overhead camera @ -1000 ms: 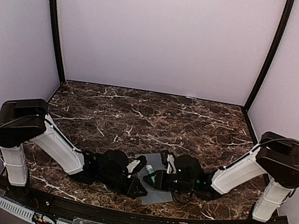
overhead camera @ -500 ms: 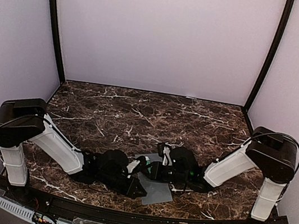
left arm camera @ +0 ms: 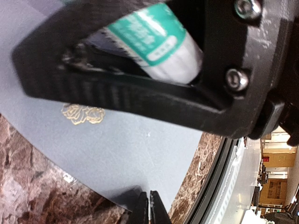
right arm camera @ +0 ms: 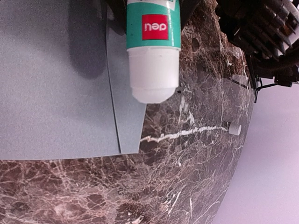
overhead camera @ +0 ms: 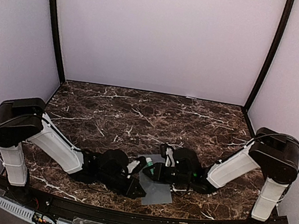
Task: Place the letter into the envelope and seal it
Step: Seal the envelope flap on the envelope.
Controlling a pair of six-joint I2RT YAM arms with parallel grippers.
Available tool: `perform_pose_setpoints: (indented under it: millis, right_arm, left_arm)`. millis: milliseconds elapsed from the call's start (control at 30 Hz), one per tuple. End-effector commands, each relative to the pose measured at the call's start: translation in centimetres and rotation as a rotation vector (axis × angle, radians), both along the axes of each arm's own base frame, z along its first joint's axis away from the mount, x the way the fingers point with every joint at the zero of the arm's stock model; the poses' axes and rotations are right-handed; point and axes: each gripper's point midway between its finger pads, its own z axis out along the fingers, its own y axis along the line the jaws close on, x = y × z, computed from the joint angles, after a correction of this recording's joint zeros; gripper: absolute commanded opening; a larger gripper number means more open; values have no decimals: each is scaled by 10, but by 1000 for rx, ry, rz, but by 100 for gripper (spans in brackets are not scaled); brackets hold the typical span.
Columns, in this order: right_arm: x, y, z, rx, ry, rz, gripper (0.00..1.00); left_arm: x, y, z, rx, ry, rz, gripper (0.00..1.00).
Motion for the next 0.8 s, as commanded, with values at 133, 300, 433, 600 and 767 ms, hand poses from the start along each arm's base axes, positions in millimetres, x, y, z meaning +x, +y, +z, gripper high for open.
perform_pose_setpoints:
  millis: [133,300,433,600,767]
  right_arm:
    - [-36,-19,-12,-37,54,22,0]
    - [-54,-22,-15,-47,71,30,0]
    - [-62,-22,-15,-45,82,29,0]
    - [-57,-25,-13,-58,71,-2,0]
    - [-44,-23,-12,-105,46,-29,0]
  left_arm:
    - [1,4,2,44,-11,3,4]
    - [1,4,0,46,-7,6,4]
    - [0,5,0,50,-6,5,4]
    - [-1,7,-3,58,-3,3,4]
    - [-3,9,-5,62,4,0,4]
